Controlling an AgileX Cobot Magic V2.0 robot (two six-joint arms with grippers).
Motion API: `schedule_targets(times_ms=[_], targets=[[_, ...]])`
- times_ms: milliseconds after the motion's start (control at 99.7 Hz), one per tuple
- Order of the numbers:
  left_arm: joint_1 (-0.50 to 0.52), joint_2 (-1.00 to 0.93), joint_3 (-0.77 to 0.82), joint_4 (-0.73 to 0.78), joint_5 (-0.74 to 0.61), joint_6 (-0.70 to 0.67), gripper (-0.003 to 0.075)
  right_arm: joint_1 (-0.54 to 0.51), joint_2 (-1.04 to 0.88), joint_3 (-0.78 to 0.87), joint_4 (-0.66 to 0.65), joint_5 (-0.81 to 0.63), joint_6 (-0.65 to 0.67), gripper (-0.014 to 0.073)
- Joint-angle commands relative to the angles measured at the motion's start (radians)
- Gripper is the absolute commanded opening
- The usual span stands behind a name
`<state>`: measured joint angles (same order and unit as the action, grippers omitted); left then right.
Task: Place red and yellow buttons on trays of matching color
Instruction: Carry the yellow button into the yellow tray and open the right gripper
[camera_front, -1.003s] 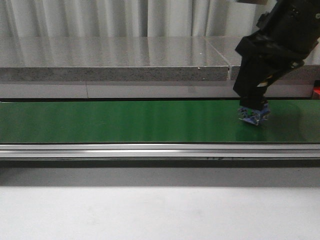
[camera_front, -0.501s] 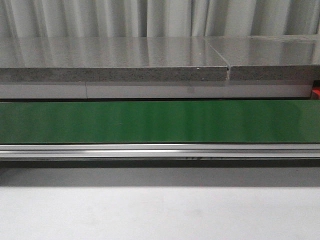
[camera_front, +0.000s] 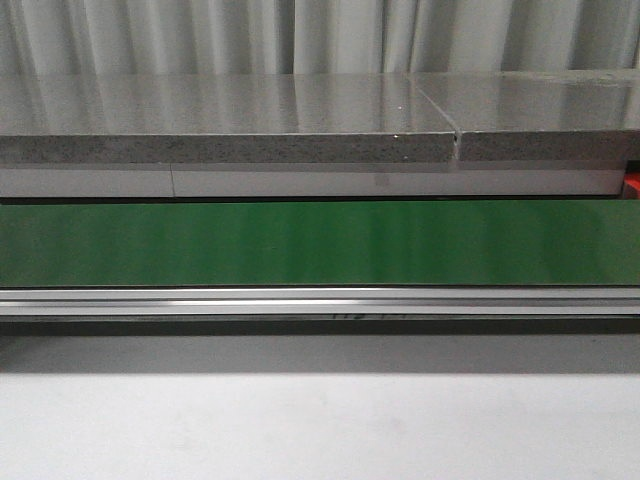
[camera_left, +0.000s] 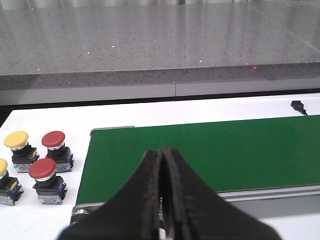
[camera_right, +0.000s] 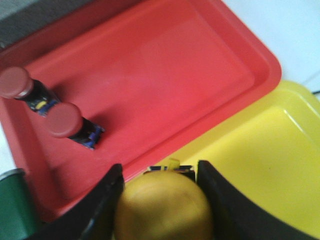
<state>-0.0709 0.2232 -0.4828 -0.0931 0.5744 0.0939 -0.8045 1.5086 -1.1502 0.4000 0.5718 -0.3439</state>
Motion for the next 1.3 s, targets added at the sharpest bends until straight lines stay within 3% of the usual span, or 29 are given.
schedule_targets(times_ms=[0,371,672,1023,1133,1293], targets=[[-0.008,0.009,-0.025,-0.011,-0.074,-0.011,-0.0019,-0.009,0.010,-0.026,0.022,-0.066,0.005,0.0108],[-0.008,0.009,-0.025,-0.011,-0.074,-0.011,-0.0019,-0.009,0.144,-0.024,0.000,-0.086,0.005,0.0108],[-0.008,0.009,-0.025,-0.011,-0.074,-0.011,-0.0019,-0.005,0.173,0.062,0.000,-0.178,0.005,0.0108],[-0.008,0.009,-0.025,-0.011,-0.074,-0.011,-0.0019,-0.005,0.207,0.074,0.001,-0.176,0.005,0.0122],[-0.008,0.009,-0.025,-0.011,-0.074,-0.011,-0.0019,-0.005,0.207,0.074,0.001,-0.176,0.005,0.0239],[-0.008,0.009,-0.025,-0.011,-0.074,-0.011,-0.0019,-0.004,0.207,0.074,0.041,-0.189,0.005,0.0561]])
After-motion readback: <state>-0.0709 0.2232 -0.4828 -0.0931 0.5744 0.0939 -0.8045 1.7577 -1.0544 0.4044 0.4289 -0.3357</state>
